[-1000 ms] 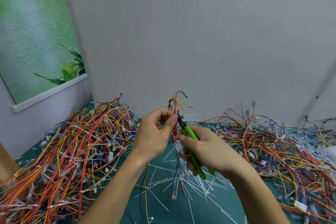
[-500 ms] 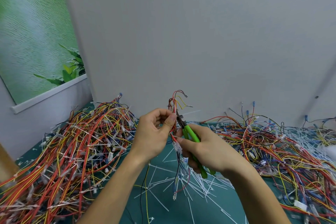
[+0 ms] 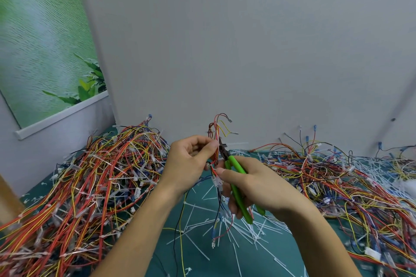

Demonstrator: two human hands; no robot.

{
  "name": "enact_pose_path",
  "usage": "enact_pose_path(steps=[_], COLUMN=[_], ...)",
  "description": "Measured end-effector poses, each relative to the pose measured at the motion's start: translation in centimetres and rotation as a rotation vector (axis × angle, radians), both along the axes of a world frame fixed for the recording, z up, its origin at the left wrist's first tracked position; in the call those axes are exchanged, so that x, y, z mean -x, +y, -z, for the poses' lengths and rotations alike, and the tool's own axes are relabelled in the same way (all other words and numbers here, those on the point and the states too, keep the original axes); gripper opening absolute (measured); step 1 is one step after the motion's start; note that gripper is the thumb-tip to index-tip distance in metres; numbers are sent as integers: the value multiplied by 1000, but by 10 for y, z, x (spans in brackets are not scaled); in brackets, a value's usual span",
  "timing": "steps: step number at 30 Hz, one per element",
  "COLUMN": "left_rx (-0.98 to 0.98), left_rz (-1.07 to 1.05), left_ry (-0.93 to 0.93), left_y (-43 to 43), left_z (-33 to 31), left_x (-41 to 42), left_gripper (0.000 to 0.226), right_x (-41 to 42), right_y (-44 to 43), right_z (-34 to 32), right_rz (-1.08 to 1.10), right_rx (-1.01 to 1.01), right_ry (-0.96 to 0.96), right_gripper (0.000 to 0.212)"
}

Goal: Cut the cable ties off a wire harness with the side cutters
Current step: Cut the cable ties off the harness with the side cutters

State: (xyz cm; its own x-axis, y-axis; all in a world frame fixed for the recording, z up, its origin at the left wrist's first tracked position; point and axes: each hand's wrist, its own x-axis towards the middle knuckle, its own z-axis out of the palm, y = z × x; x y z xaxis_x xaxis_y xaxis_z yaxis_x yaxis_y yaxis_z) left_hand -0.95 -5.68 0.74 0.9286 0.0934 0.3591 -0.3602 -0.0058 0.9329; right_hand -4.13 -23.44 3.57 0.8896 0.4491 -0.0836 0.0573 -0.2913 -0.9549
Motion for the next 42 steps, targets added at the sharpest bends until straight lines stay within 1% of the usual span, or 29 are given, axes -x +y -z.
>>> enact_pose_path(steps=[5, 10, 14, 18, 23, 29, 34, 39, 42], left_rx=[-44, -144, -180, -217, -208, -201, -212, -216, -183], left_rz=[-29, -56, -57, -74, -69, -70, -75, -70, -61], left_ry=[-46, -119, -129, -143, -170, -177, -169, -174, -184], left_y=[-1, 0, -1, 1, -1, -2, -1, 0, -1], left_z=[3, 5, 7, 8, 6, 5, 6, 9, 10], left_x=[-2, -4, -4, -5, -3, -2, -2, -6, -9], left_gripper=[5, 6, 4, 4, 9, 9, 8, 8, 9], right_x=[-4, -2, -1, 1, -2, -1, 0, -1, -1], right_y=[0, 3, 6, 7, 6, 6, 9, 8, 8], right_z=[5, 5, 1, 1, 6, 5, 4, 6, 6], right_rz=[33, 25, 12, 18, 58, 46, 43, 57, 76], right_rx=[21, -14, 1, 10, 40, 6, 19, 40, 35], right_ry=[-67, -38, -14, -20, -108, -72, -24, -81, -92], right_gripper=[17, 18, 25, 24, 23, 23, 28, 21, 23])
